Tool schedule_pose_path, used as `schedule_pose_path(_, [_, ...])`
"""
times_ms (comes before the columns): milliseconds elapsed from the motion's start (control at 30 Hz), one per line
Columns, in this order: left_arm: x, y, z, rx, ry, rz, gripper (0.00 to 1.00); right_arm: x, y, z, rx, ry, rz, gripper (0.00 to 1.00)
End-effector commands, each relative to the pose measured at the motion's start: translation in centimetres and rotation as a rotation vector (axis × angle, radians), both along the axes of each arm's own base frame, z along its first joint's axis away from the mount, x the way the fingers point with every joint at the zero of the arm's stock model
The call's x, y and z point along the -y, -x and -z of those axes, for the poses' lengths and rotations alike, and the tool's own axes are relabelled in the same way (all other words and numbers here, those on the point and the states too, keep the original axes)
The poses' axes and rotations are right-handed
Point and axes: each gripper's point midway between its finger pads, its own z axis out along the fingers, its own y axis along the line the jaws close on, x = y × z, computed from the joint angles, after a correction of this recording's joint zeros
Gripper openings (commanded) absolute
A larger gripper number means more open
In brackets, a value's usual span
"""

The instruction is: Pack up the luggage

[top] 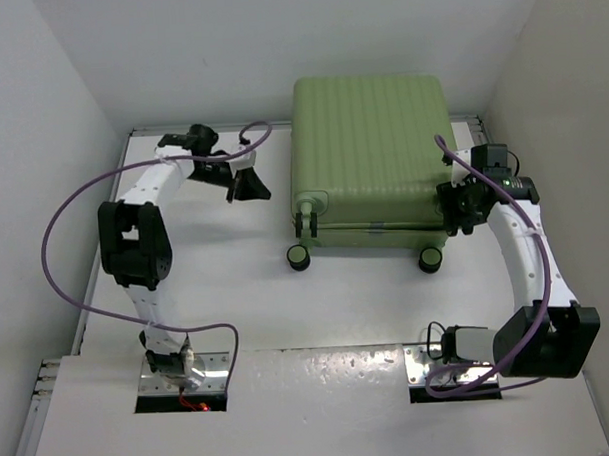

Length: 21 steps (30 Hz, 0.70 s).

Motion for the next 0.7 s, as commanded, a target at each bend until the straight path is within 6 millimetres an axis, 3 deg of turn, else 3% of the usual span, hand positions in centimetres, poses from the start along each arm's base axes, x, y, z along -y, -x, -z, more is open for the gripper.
schedule_pose_path(0, [-2.0,-4.4,-4.4,0.035,-0.099,-0.294,0.12,-0.7,0.0,-1.7,0.046,-0.007,-0.040,0.00])
schedule_pose_path(33, [-2.5,-4.6,-4.8,0.066,-0.116,-0.335,0.20,-0.4,0.1,-1.7,0.048,-0.004,-0.031,0.00])
schedule_pose_path(67, [-2.9,-5.5,-8.1,0.203,-0.097,-0.395,0.27,-0.3,-0.2,-1.8,0.058,-0.005,-0.022,0.00])
schedule_pose_path(100, [-2.9,-4.9,-6.8,0.126,-0.099,-0.412,0.33,-0.1,-0.1,-1.8,0.055,-0.005,-0.016,0.00])
schedule_pose_path(133, [-3.6,-4.4,-8.4,0.138,-0.050,-0.469,0.37,0.0,-0.2,-2.0,0.062,-0.006,-0.010,0.00])
schedule_pose_path(200, [-4.1,-3.5,-9.0,0.128,-0.032,-0.508,0.68,0.0,-0.3,-2.0,0.067,-0.025,-0.005,0.00])
schedule_pose_path(233, [-4.6,-2.8,-7.7,0.096,-0.042,-0.530,0.79,0.2,-0.3,-2.2,0.077,-0.031,0.002,0.00])
schedule_pose_path(267, [-5.1,-1.7,-8.4,0.116,-0.050,-0.563,0.97,0.3,-0.3,-2.1,0.070,-0.037,0.006,0.00])
schedule_pose_path(333, [-5.4,0.1,-8.0,0.148,-0.072,-0.595,1.00,0.2,-0.4,-2.1,0.084,-0.052,0.005,0.00])
schedule_pose_path(367, [-5.0,1.5,-5.8,0.146,-0.083,-0.603,1.00,0.4,-0.3,-2.1,0.085,-0.055,0.012,0.00])
schedule_pose_path(400, [-5.5,3.2,-8.1,0.247,-0.052,-0.658,1.00,0.4,-0.2,-2.1,0.091,-0.058,0.016,0.00])
schedule_pose_path(433, [-5.7,4.0,-8.5,0.272,-0.030,-0.713,1.00,0.1,-0.2,-1.9,0.093,-0.072,0.006,0.00])
schedule_pose_path(467, [-5.6,4.8,-7.5,0.237,0.012,-0.773,1.00,0.3,-0.2,-1.9,0.099,-0.074,0.011,0.00])
schedule_pose_path(567, [-6.2,7.3,-9.1,0.216,0.107,-0.886,1.00,-0.2,-0.2,-1.8,0.120,-0.102,0.010,0.00])
schedule_pose_path(633, [-5.2,8.5,-7.8,0.079,0.117,-0.870,1.00,-0.3,0.0,-1.4,0.121,-0.118,0.013,0.00])
schedule_pose_path(667, [-4.6,8.8,-6.1,-0.009,0.071,-0.850,1.00,-0.5,-0.1,-1.5,0.133,-0.127,0.012,0.00])
